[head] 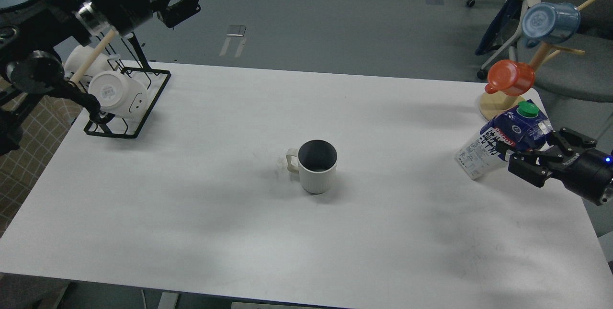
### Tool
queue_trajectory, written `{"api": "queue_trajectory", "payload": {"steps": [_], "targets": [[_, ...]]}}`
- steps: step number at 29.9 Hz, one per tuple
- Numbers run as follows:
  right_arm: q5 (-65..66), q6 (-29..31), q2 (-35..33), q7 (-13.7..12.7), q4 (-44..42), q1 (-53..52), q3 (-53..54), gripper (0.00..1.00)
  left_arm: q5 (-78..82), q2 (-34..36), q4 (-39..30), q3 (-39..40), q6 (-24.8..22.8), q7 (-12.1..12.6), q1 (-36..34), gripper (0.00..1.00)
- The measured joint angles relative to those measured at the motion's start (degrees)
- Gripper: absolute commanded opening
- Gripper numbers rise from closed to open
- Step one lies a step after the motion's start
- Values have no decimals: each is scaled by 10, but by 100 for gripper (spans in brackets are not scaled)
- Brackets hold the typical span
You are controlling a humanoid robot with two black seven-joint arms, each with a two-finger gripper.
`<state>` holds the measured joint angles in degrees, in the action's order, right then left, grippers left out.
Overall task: Place cup and milk with both arms
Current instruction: 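Reach the right gripper to the milk carton and grasp it, then carry the milk carton toward the mug with the right gripper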
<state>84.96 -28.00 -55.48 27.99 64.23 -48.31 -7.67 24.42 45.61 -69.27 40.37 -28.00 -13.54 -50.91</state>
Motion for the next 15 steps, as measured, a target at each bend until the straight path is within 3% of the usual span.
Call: {"api": "queue_trajectory", "payload": {"steps": [15], "targets": [[1, 0, -4, 0, 62, -7, 66, 0, 0, 0, 0, 0, 0, 5, 1, 94]]}}
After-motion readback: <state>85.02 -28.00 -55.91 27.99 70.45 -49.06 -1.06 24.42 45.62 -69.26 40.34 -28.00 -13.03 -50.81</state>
